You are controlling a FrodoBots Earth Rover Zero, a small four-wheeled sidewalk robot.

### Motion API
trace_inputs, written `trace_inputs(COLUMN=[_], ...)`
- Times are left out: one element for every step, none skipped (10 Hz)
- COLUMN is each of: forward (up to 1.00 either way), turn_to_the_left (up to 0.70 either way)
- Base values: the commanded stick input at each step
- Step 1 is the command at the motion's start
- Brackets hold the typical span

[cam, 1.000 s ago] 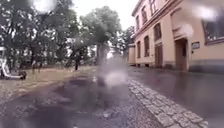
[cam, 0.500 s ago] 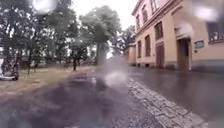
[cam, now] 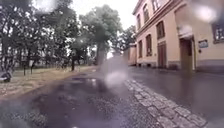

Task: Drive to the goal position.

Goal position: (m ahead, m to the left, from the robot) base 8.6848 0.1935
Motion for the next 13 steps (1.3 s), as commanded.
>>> trace_inputs(forward=[0.7, 0.7, 0.7, 0.7, 0.7, 0.7, 0.7, 0.7, 0.7, 0.7, 0.7, 0.7, 0.7], turn_to_the_left=[-0.13, -0.14, -0.14, -0.14, -0.13, -0.11, -0.09, -0.07, -0.05, -0.02, 0.0, 0.0, 0.0])
